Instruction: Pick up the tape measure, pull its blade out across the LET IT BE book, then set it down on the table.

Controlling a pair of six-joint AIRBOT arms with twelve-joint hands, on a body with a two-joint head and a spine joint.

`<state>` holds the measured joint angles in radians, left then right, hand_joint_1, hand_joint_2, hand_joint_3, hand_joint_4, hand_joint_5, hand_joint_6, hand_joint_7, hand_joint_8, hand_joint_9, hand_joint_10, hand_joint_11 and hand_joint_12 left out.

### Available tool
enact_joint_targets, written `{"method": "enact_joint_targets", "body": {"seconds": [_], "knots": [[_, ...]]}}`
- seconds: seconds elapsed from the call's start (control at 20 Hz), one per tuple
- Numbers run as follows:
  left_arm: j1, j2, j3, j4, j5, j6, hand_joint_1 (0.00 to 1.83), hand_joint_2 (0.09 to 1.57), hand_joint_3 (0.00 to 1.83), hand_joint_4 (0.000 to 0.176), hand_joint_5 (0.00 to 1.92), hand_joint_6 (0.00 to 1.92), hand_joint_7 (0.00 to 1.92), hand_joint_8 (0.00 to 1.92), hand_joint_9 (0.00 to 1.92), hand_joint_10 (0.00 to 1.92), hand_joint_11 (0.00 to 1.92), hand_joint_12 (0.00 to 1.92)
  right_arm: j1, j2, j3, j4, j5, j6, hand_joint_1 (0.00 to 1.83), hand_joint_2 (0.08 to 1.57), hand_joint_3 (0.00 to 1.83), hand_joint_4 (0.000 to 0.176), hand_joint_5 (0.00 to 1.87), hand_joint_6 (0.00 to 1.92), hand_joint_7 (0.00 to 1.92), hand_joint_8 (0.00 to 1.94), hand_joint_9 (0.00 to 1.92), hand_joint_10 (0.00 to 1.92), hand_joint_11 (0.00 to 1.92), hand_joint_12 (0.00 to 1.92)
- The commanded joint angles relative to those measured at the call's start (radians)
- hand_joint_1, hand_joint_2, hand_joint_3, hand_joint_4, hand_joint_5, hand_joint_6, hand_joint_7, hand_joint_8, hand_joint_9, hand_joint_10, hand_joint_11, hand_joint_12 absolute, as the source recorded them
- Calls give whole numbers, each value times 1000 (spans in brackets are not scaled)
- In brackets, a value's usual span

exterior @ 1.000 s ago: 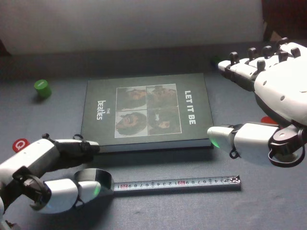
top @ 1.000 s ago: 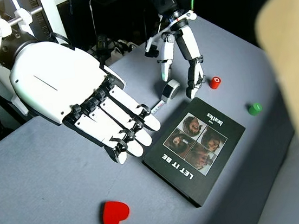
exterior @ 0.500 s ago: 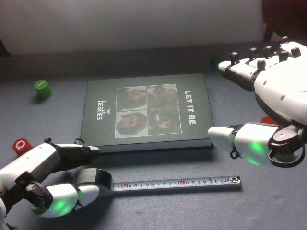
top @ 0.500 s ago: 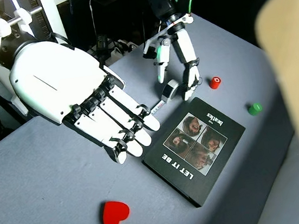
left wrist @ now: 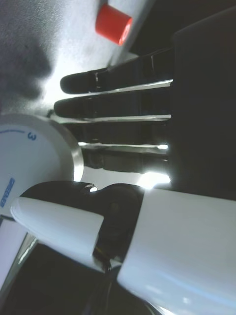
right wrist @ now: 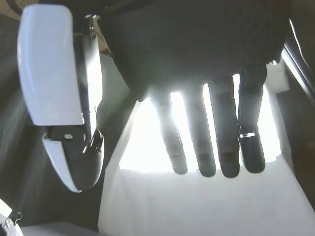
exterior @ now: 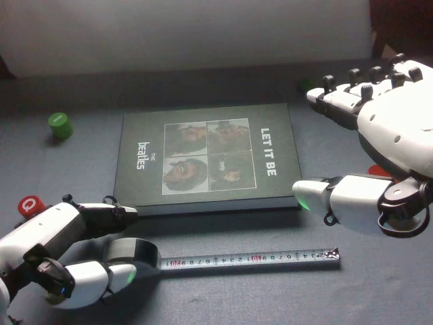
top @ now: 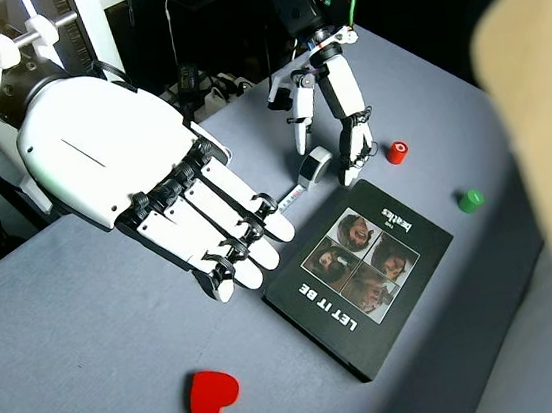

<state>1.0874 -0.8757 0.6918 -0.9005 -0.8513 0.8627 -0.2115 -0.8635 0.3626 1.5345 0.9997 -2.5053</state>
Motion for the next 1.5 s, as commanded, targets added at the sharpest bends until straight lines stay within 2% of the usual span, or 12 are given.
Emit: {"method": "enact_joint_targets", "body": {"seconds": [0.0, 0.4, 0.5, 0.6, 0.65, 0.7, 0.75, 0.85, 1.15, 1.35, 1.45], "knots": [[-12, -6, 4, 33, -83, 2, 1061, 1141, 1, 0, 489, 2, 522, 5, 453, 8, 118, 749, 11, 4, -4, -89, 21, 9, 223, 1131, 0, 40, 174, 5, 245, 3, 284, 4, 22, 1026], [-18, -24, 4, 25, -92, 68, 1067, 1139, 0, 0, 525, 14, 571, 20, 474, 12, 142, 756, 10, 4, -4, -89, 17, 9, 246, 1125, 0, 40, 182, 4, 251, 3, 287, 3, 28, 1024], [-18, -28, 5, 23, -92, 88, 1087, 1140, 0, 0, 587, 4, 639, 5, 549, 11, 224, 765, 10, 4, -4, -89, 17, 9, 246, 1125, 0, 40, 182, 4, 252, 2, 288, 3, 27, 1022], [-18, -31, 6, 19, -99, 110, 1134, 1144, 0, 0, 682, 4, 787, 8, 724, 21, 387, 759, 10, 4, -4, -89, 17, 9, 248, 1126, 0, 40, 183, 3, 252, 2, 288, 2, 22, 1018], [-21, -32, 5, 10, -108, 142, 1319, 1215, 0, 0, 673, 1143, 862, 1197, 761, 1222, 628, 1059, 10, 4, -4, -89, 15, 9, 253, 1126, 0, 40, 191, 6, 250, 1, 286, 1, 17, 1015], [-23, -33, 5, 10, -110, 147, 1319, 1215, 0, 0, 673, 1143, 862, 1197, 761, 1222, 628, 1059, 10, 4, -4, -89, 15, 9, 253, 1126, 0, 40, 191, 6, 250, 1, 286, 1, 17, 1015], [-26, -32, 5, 9, -114, 158, 1342, 1214, 0, 0, 688, 1124, 847, 1262, 726, 1465, 695, 1195, 10, 4, -4, -89, 15, 8, 254, 1126, 0, 39, 191, 5, 250, 1, 286, 1, 16, 1015], [-28, -32, 5, 9, -115, 168, 1354, 1190, 0, 0, 820, 1007, 846, 1294, 725, 1493, 699, 1352, 10, 4, -4, -89, 14, 8, 254, 1127, 0, 39, 190, 4, 250, 0, 293, 4, 16, 1015], [-34, -27, 4, 15, -125, 164, 1357, 1175, 0, 0, 855, 997, 845, 1259, 768, 1453, 684, 1374, 7, 5, -6, -150, -3, 5, 254, 1128, 0, 40, 185, 1, 250, 0, 305, 7, 40, 1025], [-100, 4, 8, 36, -84, 149, 1359, 1173, 0, 0, 862, 987, 851, 1253, 769, 1443, 699, 1336, -8, 6, 1, -231, -74, 5, 253, 1128, 0, 40, 186, 1, 251, 0, 313, 8, 44, 1026], [-147, 18, 8, 37, -63, 145, 1360, 1172, 0, 0, 863, 990, 852, 1251, 768, 1442, 700, 1334, -13, 6, 13, -305, -99, 39, 253, 1128, 0, 36, 187, 1, 251, 1, 314, 7, 42, 1025]]}}
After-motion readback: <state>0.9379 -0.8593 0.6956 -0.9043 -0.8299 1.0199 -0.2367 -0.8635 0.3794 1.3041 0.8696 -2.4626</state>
